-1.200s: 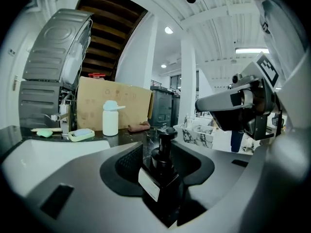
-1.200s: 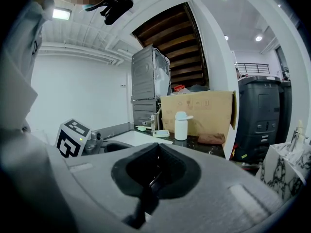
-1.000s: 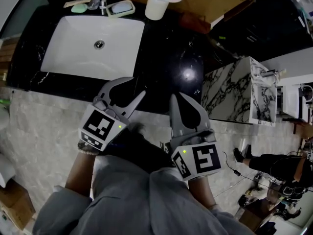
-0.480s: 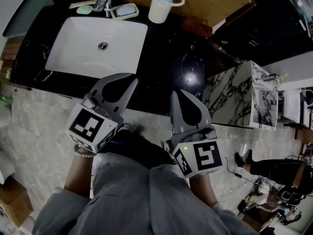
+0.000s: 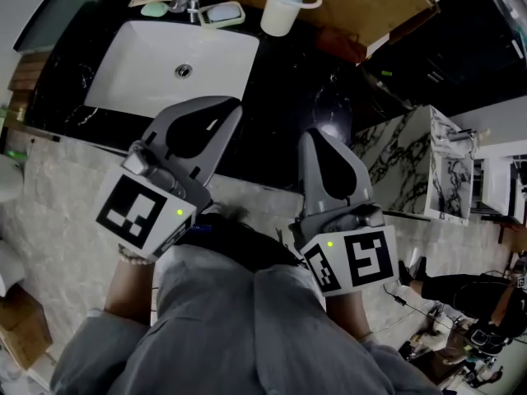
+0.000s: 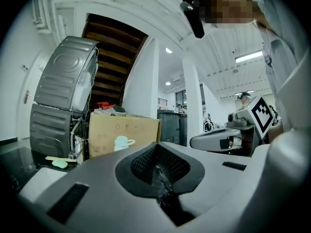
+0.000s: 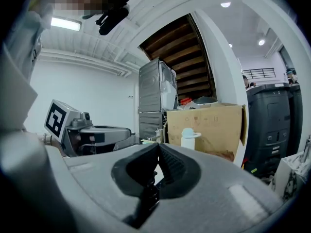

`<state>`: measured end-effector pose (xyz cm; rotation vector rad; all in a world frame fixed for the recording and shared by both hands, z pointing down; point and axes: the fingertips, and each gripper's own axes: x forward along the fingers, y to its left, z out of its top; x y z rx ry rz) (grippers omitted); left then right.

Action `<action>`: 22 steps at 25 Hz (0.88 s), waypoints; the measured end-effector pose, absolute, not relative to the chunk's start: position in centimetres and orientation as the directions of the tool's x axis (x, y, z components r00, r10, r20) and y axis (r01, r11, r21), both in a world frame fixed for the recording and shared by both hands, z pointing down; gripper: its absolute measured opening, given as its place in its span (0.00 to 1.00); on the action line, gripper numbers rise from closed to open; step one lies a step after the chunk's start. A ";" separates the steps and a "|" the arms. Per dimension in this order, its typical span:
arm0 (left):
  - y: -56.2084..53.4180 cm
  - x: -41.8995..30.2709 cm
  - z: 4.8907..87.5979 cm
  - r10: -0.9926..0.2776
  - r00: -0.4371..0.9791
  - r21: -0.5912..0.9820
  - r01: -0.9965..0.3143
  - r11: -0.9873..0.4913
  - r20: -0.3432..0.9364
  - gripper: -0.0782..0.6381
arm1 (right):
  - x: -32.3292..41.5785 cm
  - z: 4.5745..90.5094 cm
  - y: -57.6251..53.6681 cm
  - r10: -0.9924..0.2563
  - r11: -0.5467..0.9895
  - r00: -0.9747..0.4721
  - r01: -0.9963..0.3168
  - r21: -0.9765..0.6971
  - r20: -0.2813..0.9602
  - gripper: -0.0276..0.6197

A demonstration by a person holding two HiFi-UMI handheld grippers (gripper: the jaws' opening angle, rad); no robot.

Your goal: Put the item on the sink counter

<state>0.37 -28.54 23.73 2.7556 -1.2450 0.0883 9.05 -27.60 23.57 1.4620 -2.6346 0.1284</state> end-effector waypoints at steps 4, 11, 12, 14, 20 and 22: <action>-28.3 0.5 22.7 -0.749 0.655 0.067 -0.755 -0.652 0.096 0.12 | 9.2 22.8 -27.6 -0.840 0.528 -0.526 -0.849 -0.023 0.133 0.04; -28.0 0.3 21.3 -0.758 0.646 0.044 -0.763 -0.645 0.083 0.12 | 9.0 21.3 -27.7 -0.838 0.537 -0.535 -0.843 -0.013 0.101 0.04; -28.0 0.2 21.1 -0.760 0.644 0.040 -0.764 -0.644 0.081 0.12 | 9.0 21.1 -27.8 -0.838 0.539 -0.537 -0.842 -0.011 0.097 0.04; -27.9 0.0 20.8 -0.764 0.640 0.036 -0.768 -0.639 0.079 0.12 | 8.8 20.7 -27.8 -0.836 0.543 -0.542 -0.840 -0.008 0.088 0.04; -27.9 -0.9 20.7 -0.781 0.620 0.025 -0.784 -0.620 0.078 0.12 | 8.0 20.5 -28.0 -0.825 0.561 -0.560 -0.828 -0.006 0.081 0.04; -27.9 -1.4 20.8 -0.790 0.607 0.026 -0.794 -0.607 0.084 0.12 | 7.5 20.4 -28.1 -0.813 0.579 -0.577 -0.815 -0.002 0.082 0.04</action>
